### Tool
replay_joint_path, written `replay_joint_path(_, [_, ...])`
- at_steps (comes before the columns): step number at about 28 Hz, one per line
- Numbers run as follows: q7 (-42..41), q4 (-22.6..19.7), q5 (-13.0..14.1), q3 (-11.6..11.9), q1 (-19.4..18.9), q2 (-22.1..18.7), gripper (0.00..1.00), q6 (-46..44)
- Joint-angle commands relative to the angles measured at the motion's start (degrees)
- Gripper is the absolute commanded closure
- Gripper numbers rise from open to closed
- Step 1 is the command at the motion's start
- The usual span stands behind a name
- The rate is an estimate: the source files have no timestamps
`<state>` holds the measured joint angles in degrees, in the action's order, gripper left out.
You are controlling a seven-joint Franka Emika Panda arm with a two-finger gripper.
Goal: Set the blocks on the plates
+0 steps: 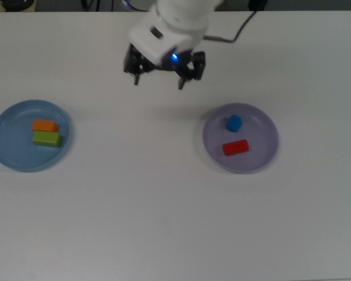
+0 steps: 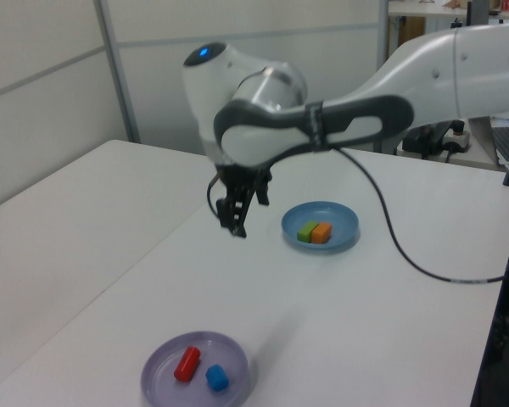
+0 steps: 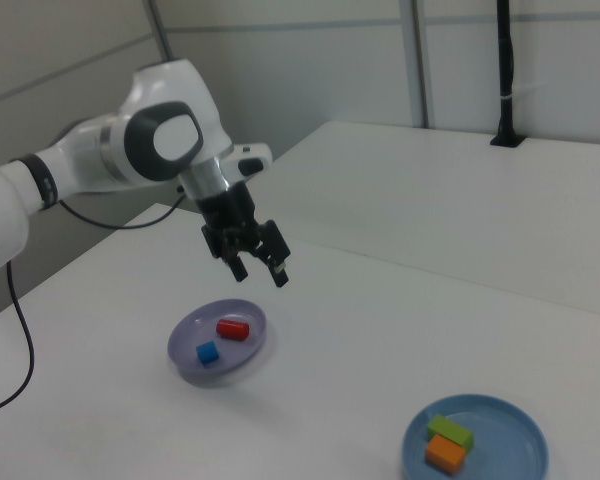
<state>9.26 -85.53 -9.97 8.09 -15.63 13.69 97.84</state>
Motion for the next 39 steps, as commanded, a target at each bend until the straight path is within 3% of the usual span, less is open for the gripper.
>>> replay_joint_path(1, [-1.43,-0.95,0.65,0.26,1.65,-3.84,0.0,-1.85])
replay_joint_path(8, [-6.54,-0.86,0.91,0.53,3.76,-7.71,0.0,-7.57])
replay_joint_path(15, [-6.8,-0.86,5.04,0.7,6.75,-9.21,0.0,-7.22])
replay_joint_path(22, [-6.8,-0.86,6.1,0.7,7.28,-9.73,0.0,-6.61])
replay_joint_path(33, [-6.45,-3.76,7.24,-0.18,7.37,-13.42,0.0,-6.43])
replay_joint_path(39, [-6.45,-9.47,8.56,-0.44,9.48,-18.61,0.0,-2.48])
